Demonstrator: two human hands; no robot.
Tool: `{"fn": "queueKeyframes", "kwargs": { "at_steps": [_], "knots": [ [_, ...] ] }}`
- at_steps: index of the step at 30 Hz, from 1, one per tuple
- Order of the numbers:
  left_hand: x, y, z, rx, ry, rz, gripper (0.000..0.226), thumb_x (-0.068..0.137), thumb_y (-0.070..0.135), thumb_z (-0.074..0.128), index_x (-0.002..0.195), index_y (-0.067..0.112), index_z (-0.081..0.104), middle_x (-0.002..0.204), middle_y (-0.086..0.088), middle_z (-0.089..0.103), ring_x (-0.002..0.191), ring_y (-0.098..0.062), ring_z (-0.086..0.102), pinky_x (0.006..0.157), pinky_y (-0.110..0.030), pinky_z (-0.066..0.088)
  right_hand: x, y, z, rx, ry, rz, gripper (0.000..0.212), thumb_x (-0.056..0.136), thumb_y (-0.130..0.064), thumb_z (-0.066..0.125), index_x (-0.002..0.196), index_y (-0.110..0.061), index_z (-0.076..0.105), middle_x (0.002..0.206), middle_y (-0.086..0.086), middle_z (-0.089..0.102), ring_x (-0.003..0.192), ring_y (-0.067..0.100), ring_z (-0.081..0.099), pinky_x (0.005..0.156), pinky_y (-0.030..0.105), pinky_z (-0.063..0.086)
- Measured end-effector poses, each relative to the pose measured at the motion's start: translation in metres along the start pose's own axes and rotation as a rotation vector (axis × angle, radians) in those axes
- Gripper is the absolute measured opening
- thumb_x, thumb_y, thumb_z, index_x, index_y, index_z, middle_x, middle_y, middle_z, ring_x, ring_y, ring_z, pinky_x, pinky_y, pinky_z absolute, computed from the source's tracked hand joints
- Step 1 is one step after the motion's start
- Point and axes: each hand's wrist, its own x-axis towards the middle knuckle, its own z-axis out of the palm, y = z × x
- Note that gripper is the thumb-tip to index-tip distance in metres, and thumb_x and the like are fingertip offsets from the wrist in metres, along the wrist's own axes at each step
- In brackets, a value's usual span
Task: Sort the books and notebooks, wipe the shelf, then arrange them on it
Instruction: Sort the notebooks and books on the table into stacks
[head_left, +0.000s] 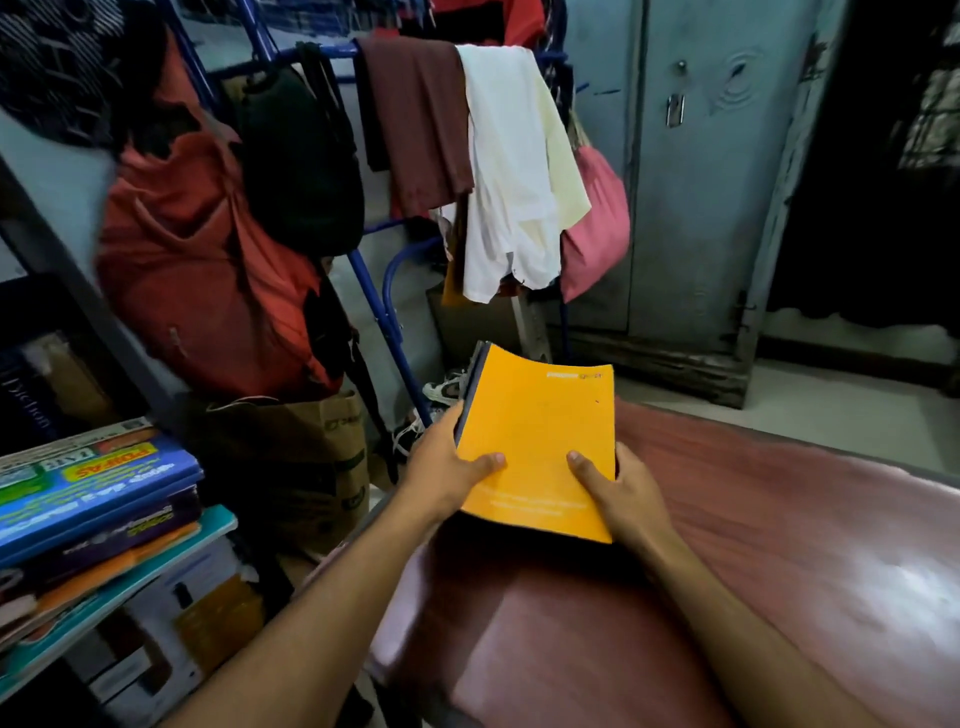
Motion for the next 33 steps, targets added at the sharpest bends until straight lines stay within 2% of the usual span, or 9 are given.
{"fn": "queueKeyframes", "kwargs": {
  "at_steps": [6,10,12,14,17,20,25,29,33],
  "knots": [
    [0.062,-0.023,0.029,0.256,-0.061,-0.051,0.071,0.085,0.050,0.076,0.146,0.034,0.043,0.139,0.002,0.055,0.128,-0.024,0.052,0.105,-0.048,0.046,0.026,0.025,-0.007,-0.046,0.076,-0.010,0.013,0.096,-0.030,0.068,0.105,-0.021,0.072,0.098,-0.007,0.075,0.088,0.011,0.071,0.081,0.039,0.057],
    [0.066,-0.031,0.046,0.496,-0.051,-0.046,0.081,0.093,0.060,0.059,0.158,0.025,0.026,0.169,0.004,0.007,0.155,-0.021,0.000,0.123,-0.051,0.010,0.032,0.031,-0.006,0.000,0.106,0.016,0.013,0.101,-0.029,0.059,0.102,-0.021,0.069,0.098,-0.009,0.074,0.086,0.011,0.070,0.079,0.040,0.057],
    [0.061,-0.024,0.051,0.520,-0.085,-0.033,0.085,0.097,0.058,0.053,0.161,0.017,0.016,0.170,0.004,0.001,0.156,-0.020,-0.004,0.126,-0.049,-0.001,0.032,0.032,-0.009,0.050,0.116,0.044,0.013,0.103,-0.028,0.058,0.097,-0.023,0.069,0.096,-0.010,0.075,0.085,0.011,0.072,0.079,0.039,0.058],
    [0.054,-0.016,0.056,0.494,-0.121,-0.036,0.086,0.099,0.054,0.052,0.161,0.011,0.011,0.168,0.002,0.007,0.155,-0.029,0.006,0.126,-0.046,0.006,0.032,0.029,-0.014,0.151,0.096,0.120,0.015,0.104,-0.026,0.056,0.097,-0.023,0.069,0.099,-0.006,0.077,0.088,0.015,0.074,0.085,0.042,0.059],
    [0.035,-0.002,0.067,0.462,-0.182,0.005,0.086,0.099,0.050,0.056,0.157,0.004,0.013,0.163,-0.003,0.012,0.145,-0.030,0.031,0.114,-0.041,0.033,0.021,0.029,-0.033,0.246,0.063,0.248,0.018,0.106,-0.022,0.052,0.101,-0.020,0.069,0.104,0.002,0.077,0.092,0.022,0.075,0.091,0.045,0.057],
    [0.015,0.010,0.086,0.455,-0.218,0.042,0.079,0.096,0.049,0.061,0.149,0.003,0.024,0.154,-0.006,0.022,0.133,-0.035,0.045,0.105,-0.044,0.041,-0.005,0.031,-0.064,0.148,0.086,0.229,0.019,0.105,-0.024,0.053,0.095,-0.025,0.069,0.100,-0.002,0.077,0.092,0.023,0.074,0.093,0.047,0.056],
    [-0.017,0.043,0.122,0.545,-0.116,0.073,0.074,0.094,0.045,0.066,0.146,0.007,0.031,0.147,-0.011,0.038,0.135,-0.032,0.036,0.106,-0.044,0.038,-0.043,0.036,-0.100,-0.023,0.244,0.110,0.008,0.099,-0.023,0.064,0.093,-0.026,0.069,0.094,-0.007,0.073,0.086,0.014,0.071,0.083,0.039,0.058],
    [-0.026,0.064,0.144,0.448,-0.128,0.042,0.068,0.093,0.038,0.070,0.142,0.011,0.032,0.138,-0.011,0.051,0.133,-0.033,0.037,0.095,-0.045,0.044,-0.056,0.040,-0.121,-0.058,0.360,0.034,0.007,0.098,-0.020,0.067,0.105,-0.020,0.069,0.085,-0.014,0.067,0.077,-0.004,0.062,0.063,0.013,0.047],
    [-0.025,0.072,0.154,0.483,-0.087,0.015,0.072,0.089,0.041,0.075,0.143,0.013,0.036,0.141,-0.012,0.049,0.134,-0.034,0.038,0.099,-0.045,0.042,-0.049,0.042,-0.139,-0.126,0.224,0.034,0.009,0.102,-0.022,0.061,0.099,-0.020,0.069,0.088,-0.012,0.071,0.081,0.004,0.066,0.067,0.023,0.051]
  ]
}}
